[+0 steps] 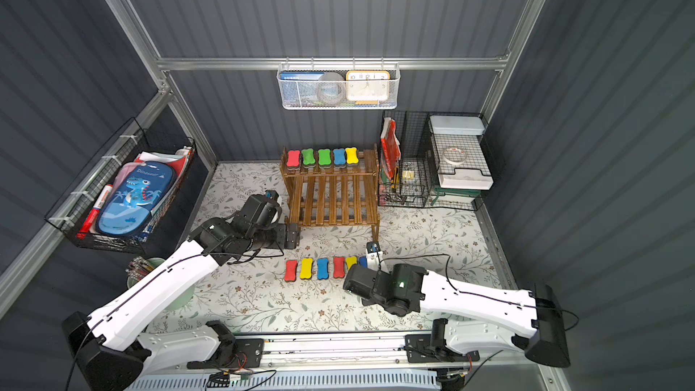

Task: Remove the whiteboard erasers from the shelf
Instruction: Place the whiteboard eraser at the center of the board.

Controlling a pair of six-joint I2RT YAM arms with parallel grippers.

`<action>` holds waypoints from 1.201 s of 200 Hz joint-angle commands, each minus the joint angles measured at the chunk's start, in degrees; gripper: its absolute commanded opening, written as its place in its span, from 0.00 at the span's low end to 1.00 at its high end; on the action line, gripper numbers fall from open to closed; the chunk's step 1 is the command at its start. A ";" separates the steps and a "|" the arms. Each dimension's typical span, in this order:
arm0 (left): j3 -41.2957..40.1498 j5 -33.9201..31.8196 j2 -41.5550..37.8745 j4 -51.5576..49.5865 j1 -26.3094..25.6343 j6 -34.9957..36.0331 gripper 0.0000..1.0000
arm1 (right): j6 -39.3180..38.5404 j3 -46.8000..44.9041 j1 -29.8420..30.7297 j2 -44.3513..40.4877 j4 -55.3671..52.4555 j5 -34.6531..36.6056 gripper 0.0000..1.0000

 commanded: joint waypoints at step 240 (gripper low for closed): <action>1.96 -5.36 -5.09 -6.09 0.29 1.58 0.99 | -8.42 4.53 1.56 26.10 10.09 3.23 0.36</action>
